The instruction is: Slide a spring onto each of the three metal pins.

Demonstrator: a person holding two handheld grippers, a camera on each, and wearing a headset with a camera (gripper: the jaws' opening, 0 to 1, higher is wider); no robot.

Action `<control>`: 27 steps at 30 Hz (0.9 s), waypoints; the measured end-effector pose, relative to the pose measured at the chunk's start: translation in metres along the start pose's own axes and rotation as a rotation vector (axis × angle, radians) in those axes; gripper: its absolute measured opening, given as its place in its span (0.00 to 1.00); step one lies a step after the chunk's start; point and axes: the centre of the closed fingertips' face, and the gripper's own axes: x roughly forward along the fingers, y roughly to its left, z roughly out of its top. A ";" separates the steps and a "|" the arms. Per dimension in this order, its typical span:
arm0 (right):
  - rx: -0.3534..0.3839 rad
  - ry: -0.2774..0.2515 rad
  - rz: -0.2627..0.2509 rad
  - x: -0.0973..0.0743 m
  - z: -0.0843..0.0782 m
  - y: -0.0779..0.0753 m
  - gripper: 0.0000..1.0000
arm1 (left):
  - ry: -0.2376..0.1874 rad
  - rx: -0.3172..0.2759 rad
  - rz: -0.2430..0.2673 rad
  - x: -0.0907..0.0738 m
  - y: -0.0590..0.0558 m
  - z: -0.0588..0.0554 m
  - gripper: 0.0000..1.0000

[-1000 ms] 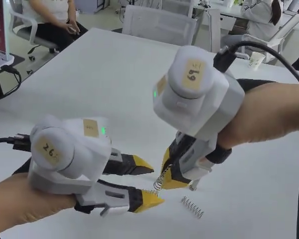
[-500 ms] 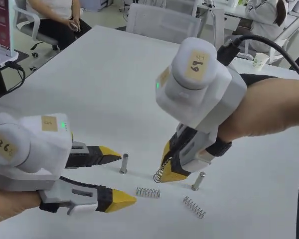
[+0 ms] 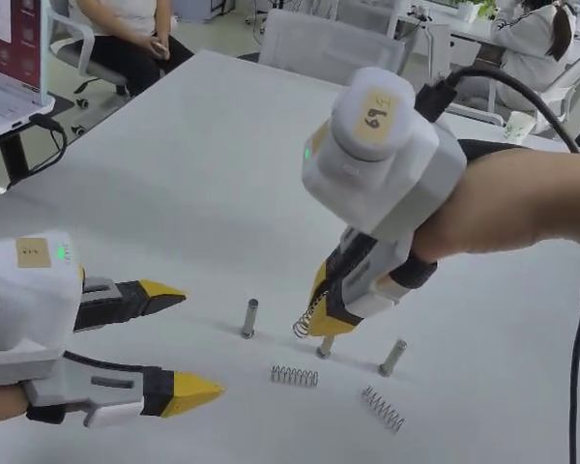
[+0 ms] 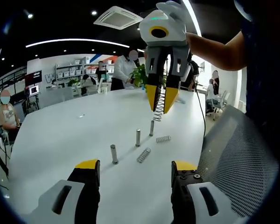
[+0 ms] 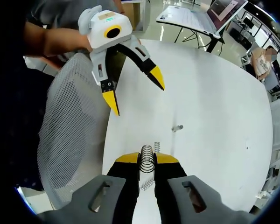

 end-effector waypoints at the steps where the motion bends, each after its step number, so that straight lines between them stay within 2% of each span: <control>1: 0.001 0.000 0.000 0.001 0.001 -0.002 0.08 | 0.000 -0.003 0.001 -0.001 0.001 -0.001 0.58; 7: -0.003 0.003 -0.003 0.010 0.009 -0.015 0.08 | 0.015 -0.011 0.043 -0.010 0.010 -0.013 0.61; 11: -0.005 0.009 -0.004 0.016 0.015 -0.025 0.08 | 0.016 -0.018 0.061 -0.013 0.014 -0.016 0.62; 13: -0.014 0.018 -0.019 0.019 0.018 -0.032 0.08 | 0.014 -0.021 0.065 -0.014 0.015 -0.016 0.61; 18: -0.010 0.016 -0.010 0.029 0.025 -0.041 0.08 | 0.002 -0.026 0.074 -0.014 0.017 -0.014 0.62; 27: -0.025 0.092 -0.012 0.049 0.025 -0.061 0.08 | -0.009 -0.035 0.068 -0.012 0.015 -0.017 0.62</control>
